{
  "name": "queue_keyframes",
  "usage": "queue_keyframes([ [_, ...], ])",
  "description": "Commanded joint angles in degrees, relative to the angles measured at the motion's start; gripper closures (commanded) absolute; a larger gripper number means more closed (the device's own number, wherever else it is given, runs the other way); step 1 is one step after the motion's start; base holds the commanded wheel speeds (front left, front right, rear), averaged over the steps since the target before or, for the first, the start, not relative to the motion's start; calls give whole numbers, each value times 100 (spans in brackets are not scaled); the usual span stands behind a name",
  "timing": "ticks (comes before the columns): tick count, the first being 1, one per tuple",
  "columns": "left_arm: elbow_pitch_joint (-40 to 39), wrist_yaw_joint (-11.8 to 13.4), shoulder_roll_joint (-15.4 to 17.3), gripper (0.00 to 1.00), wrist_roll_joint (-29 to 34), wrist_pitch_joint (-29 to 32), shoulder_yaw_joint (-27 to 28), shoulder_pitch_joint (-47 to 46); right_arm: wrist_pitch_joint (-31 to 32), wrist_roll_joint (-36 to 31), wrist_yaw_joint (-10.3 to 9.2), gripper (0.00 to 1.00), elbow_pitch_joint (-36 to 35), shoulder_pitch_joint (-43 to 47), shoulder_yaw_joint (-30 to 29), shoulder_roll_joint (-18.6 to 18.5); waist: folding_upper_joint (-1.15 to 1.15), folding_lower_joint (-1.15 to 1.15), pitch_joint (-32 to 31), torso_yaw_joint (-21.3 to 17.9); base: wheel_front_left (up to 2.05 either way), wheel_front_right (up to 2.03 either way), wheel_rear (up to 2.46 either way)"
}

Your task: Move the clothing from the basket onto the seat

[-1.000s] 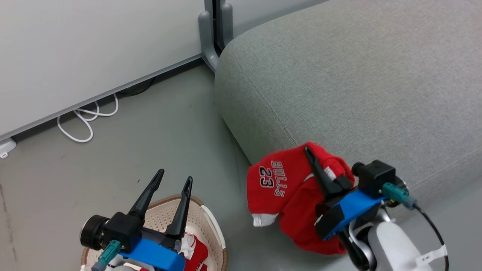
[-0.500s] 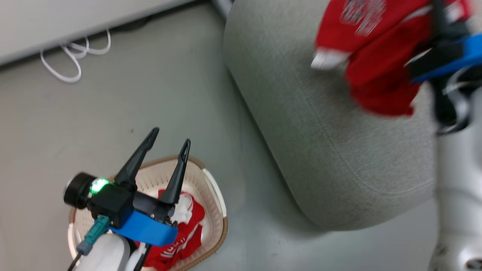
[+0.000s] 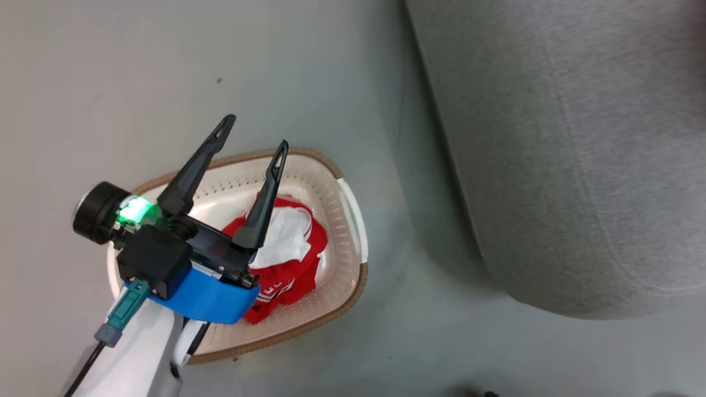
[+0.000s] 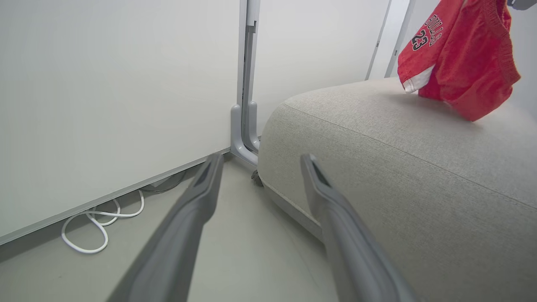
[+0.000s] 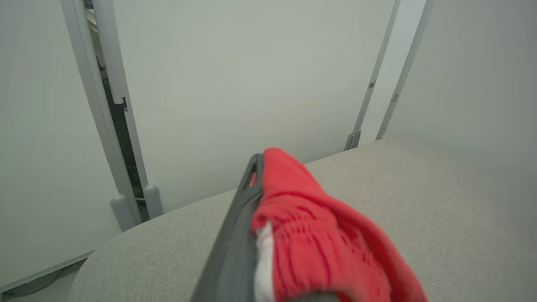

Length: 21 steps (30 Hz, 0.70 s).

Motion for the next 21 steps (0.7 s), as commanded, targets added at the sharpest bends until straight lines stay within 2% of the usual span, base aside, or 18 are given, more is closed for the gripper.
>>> queue_keyframes([
  [1,-51,-4,31,0,33,-27,17,-123,-4,-43,1,100,57,-100,-63,-68,0,-1,270,215,0,0,0],
  [7,-177,-4,62,0,81,-27,23,-228,-261,-415,1,100,512,118,-639,75,0,-1,500,340,0,0,0],
  [8,-181,-4,57,0,69,-27,17,-228,-320,-487,1,75,610,166,-732,124,0,-1,514,353,0,0,0],
  [9,-177,-4,53,0,66,-27,8,-222,-387,-565,1,15,717,210,-835,183,0,-1,522,365,0,0,0],
  [10,-168,-4,47,0,63,-27,-3,-216,-427,-622,1,0,827,239,-879,236,0,-1,523,377,0,0,0],
  [15,-64,-4,-6,0,94,-27,-42,-199,-653,-902,1,0,1271,365,-903,239,0,-1,390,451,0,0,0],
  [21,53,-4,-137,0,26,-27,-48,-92,-948,-1078,1,0,1596,532,-650,239,0,-1,53,487,0,0,0],
])
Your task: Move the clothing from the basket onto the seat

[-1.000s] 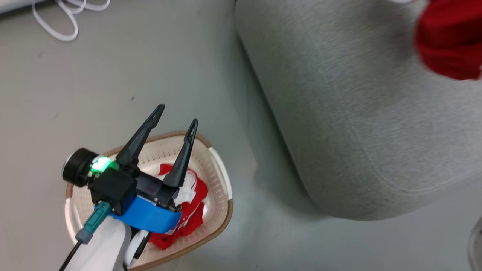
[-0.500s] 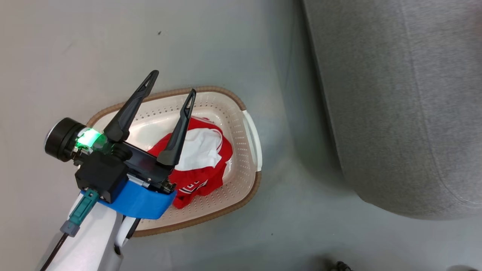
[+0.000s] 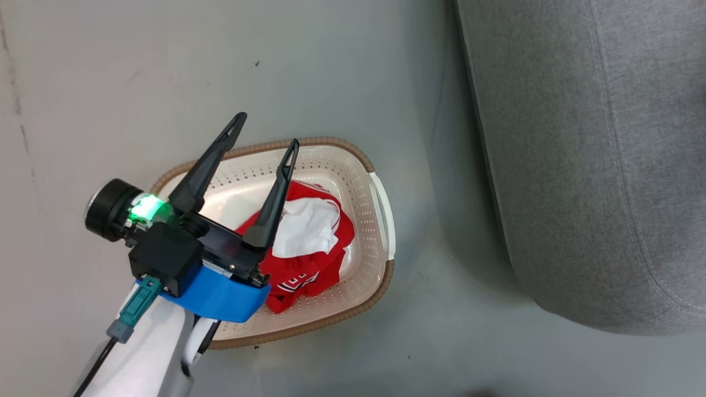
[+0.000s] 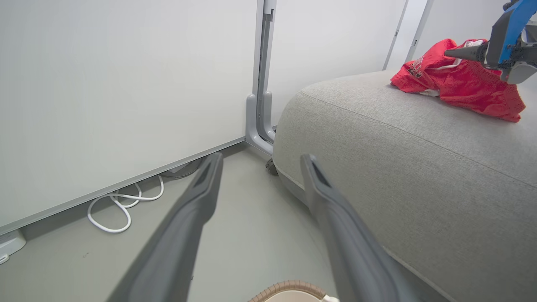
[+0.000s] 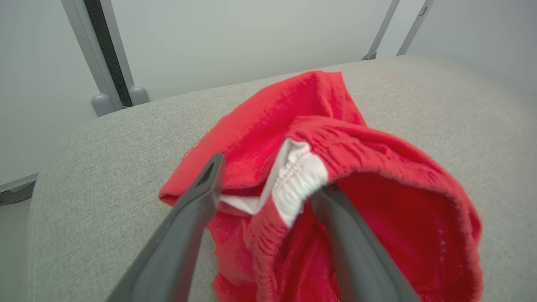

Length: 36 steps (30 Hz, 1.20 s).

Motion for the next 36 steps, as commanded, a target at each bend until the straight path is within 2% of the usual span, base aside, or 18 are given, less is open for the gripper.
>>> queue_keyframes([
  [1,28,-4,-37,0,-25,-27,-2,12,-49,-28,1,0,46,140,69,-67,0,-1,-176,39,0,0,0],
  [7,212,-4,-247,0,-136,-27,-23,192,-293,112,1,0,54,671,452,-154,0,-1,-750,124,0,0,0],
  [11,346,-4,-372,0,-210,-27,50,391,-432,194,1,0,-153,1151,668,41,0,-1,-1165,131,0,0,0],
  [24,759,-4,-798,0,-299,-27,675,1286,-822,506,1,0,-1611,3165,2109,850,0,-1,-2546,210,0,0,0],
  [31,934,-4,-950,0,-279,-27,1034,1714,-866,598,1,0,-2383,4174,2761,1125,0,-1,-3020,364,0,0,0],
  [36,1036,-3,-1030,0,-269,-27,1215,1881,-899,690,1,0,-2716,4618,3001,1215,0,-1,-3200,487,0,0,0],
])
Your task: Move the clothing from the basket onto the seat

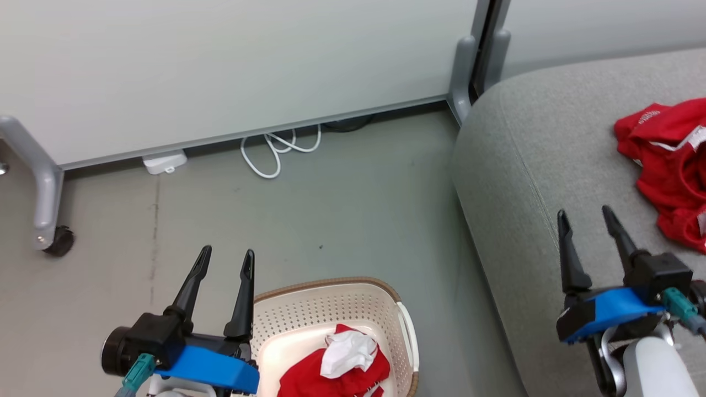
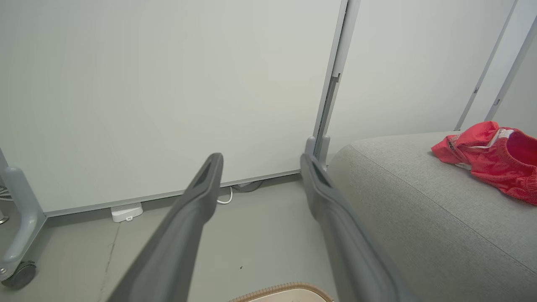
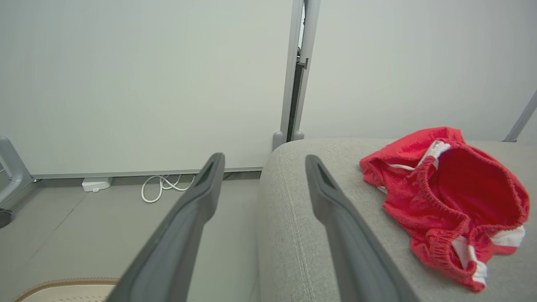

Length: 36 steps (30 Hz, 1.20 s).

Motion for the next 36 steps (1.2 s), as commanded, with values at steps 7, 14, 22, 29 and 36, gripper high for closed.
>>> queue_keyframes([
  [7,184,-4,-97,0,46,-27,320,238,-75,198,1,0,-383,647,279,56,-1,2,-333,348,0,0,0],
  [14,357,-4,-143,0,116,-27,615,405,1,266,1,0,-555,1002,430,58,-1,2,-517,629,0,0,0],
  [22,480,-3,-144,0,182,-27,798,459,109,399,1,0,-732,1310,492,59,-1,2,-622,938,0,0,0],
  [29,533,-4,-137,0,209,-27,887,475,195,459,1,0,-866,1461,559,59,-1,2,-660,1015,0,0,0],
  [36,568,-4,-146,0,190,-27,881,442,211,600,1,0,-869,1450,574,60,-1,2,-655,1020,0,0,0],
])
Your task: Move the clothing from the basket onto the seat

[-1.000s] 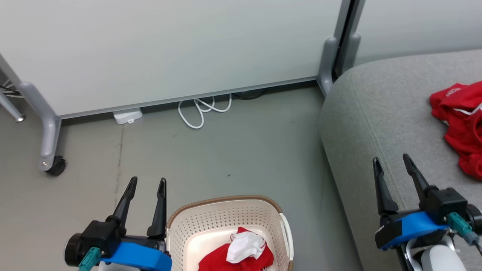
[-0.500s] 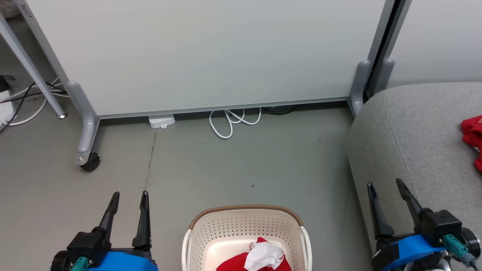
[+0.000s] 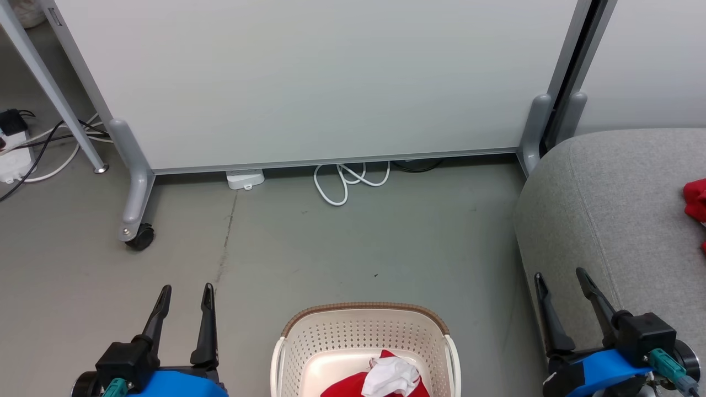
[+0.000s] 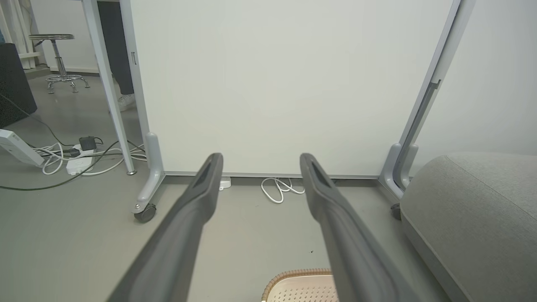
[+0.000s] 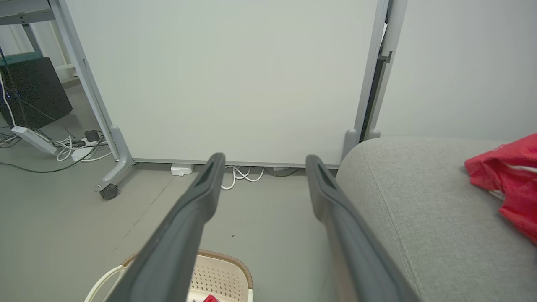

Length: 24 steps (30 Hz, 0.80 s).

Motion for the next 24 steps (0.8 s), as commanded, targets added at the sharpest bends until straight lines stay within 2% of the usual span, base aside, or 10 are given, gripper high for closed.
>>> queue_keyframes([
  [1,10,-3,1,0,0,-27,12,10,-24,45,1,0,0,44,-4,-2,0,0,4,0,0,0,0],
  [15,61,-4,41,0,-51,-27,-2,-18,-82,75,1,0,11,-49,110,-2,0,0,68,-32,0,0,0],
  [24,395,-3,-8,0,-223,-27,-200,-292,-12,3,1,0,-177,-257,351,-1,0,0,543,-343,0,0,0],
])
